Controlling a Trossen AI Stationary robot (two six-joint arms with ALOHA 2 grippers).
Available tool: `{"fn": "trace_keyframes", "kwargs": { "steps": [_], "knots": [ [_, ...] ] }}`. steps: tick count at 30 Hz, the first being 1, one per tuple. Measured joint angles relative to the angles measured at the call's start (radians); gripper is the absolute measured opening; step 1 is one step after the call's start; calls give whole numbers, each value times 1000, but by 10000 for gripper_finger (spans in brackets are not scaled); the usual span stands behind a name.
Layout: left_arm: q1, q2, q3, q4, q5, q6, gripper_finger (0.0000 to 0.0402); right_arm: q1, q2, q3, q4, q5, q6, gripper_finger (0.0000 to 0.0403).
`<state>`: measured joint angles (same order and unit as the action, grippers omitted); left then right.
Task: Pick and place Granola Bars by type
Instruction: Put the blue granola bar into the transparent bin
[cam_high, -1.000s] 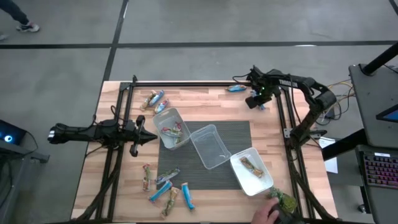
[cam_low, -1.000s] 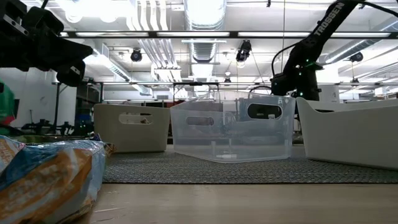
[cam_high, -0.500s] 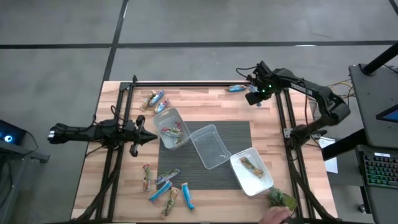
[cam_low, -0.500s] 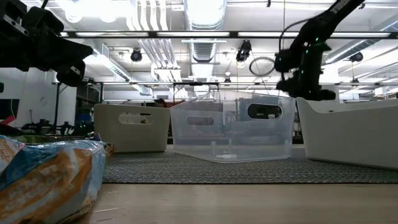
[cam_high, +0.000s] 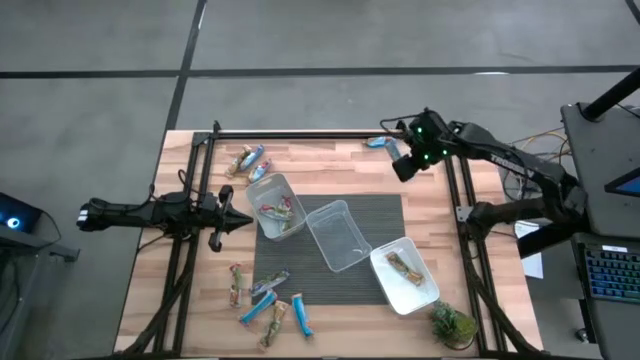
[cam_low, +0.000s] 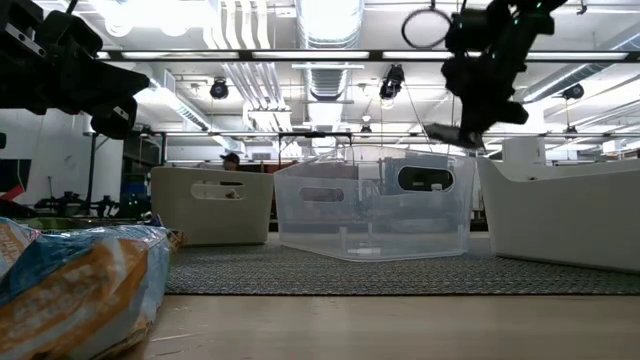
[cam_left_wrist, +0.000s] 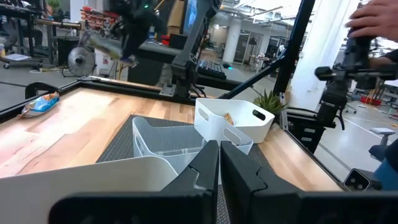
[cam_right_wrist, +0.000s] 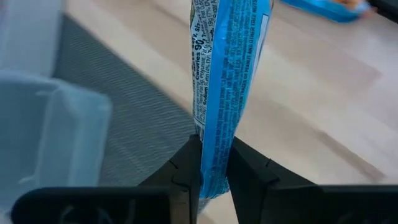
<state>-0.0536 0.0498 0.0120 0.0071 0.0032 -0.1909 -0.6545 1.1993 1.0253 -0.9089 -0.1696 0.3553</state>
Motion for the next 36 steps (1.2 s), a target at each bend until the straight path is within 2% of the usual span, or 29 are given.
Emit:
{"fn": "trace_keyframes", "kwargs": {
  "steps": [9,15,23,27,36],
  "knots": [
    [0,0,0,0,0,0,0,214,-10,59,18,0,25,59],
    [0,0,0,0,0,0,0,315,32,138,26,0,-93,59],
    [0,0,0,0,0,0,0,389,154,296,26,-95,-235,59],
    [0,0,0,0,0,0,0,417,228,376,17,-101,-310,59],
    [0,0,0,0,0,0,0,470,368,502,-78,-100,-585,59]
  ]
}}
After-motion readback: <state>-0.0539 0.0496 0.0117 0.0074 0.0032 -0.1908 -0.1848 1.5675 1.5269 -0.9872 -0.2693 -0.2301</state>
